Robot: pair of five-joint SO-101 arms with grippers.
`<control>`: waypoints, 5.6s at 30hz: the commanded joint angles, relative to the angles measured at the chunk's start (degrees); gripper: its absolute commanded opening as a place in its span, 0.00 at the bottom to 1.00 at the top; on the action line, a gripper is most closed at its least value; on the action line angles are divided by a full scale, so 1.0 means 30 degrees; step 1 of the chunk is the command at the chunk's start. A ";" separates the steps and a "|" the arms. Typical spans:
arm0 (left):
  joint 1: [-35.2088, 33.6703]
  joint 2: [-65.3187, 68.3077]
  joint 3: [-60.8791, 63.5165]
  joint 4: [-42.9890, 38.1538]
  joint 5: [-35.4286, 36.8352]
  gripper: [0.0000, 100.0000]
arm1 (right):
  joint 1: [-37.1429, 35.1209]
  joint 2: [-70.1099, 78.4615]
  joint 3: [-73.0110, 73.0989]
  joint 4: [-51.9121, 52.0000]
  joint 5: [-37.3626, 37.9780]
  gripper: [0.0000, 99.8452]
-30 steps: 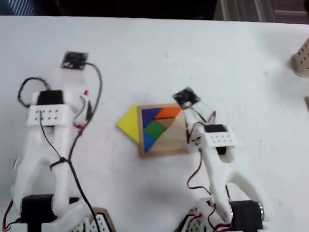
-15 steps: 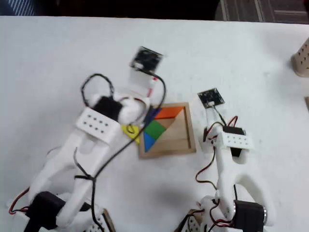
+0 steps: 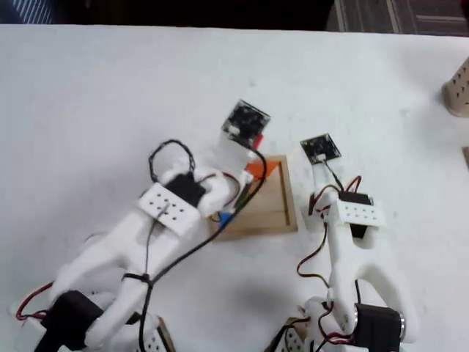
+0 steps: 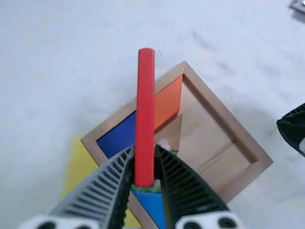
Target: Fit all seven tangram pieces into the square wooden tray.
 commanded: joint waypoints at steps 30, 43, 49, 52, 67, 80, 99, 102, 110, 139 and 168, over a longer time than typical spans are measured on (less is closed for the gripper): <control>0.2945 -0.0073 0.0762 0.3897 -1.0725 0.02 | 0.0161 -0.0718 0.0059 -0.0308 -0.0117 0.02; 0.3853 -0.0044 0.0498 0.4044 -1.0637 0.02 | 0.0630 -0.0718 0.0059 -0.0337 -0.0234 0.02; 0.3267 0.2447 -0.1084 0.4044 -1.0608 0.02 | 0.3648 -0.0923 -0.0264 -0.1099 -0.2198 0.02; 0.3267 0.4440 -0.2227 0.4044 -1.0549 0.02 | 0.4938 -0.0923 -0.0586 -0.1158 -0.3634 0.02; 0.2593 0.6696 -0.3604 0.4044 -0.9875 0.26 | 0.4850 -0.0718 -0.0527 -0.1245 -0.4073 0.02; 0.0777 0.6579 -0.4571 0.5128 -0.9758 0.33 | 0.4557 -0.0718 -0.0498 -0.1158 -0.4044 0.02; 0.1773 -0.0366 -0.0469 0.6740 -0.9934 0.33 | 0.4117 -0.0718 -0.0234 -0.1275 -0.2755 0.02; 0.0747 -0.2095 0.0322 0.6740 -0.9788 0.33 | 0.4029 -0.0747 -0.0234 -0.1216 -0.2725 0.02; -0.3941 -0.3385 0.0586 0.6711 -0.9729 0.02 | 0.2242 -0.0952 0.0088 -0.0982 -0.1465 0.02; -1.1971 0.3853 -0.1465 0.0176 0.0821 0.02 | -0.8571 -0.4029 0.3165 0.3560 -0.3985 0.02; -1.1853 0.3883 -0.1319 0.0117 0.0762 0.02 | -0.8542 -0.3971 0.2256 -0.5407 -0.6799 0.02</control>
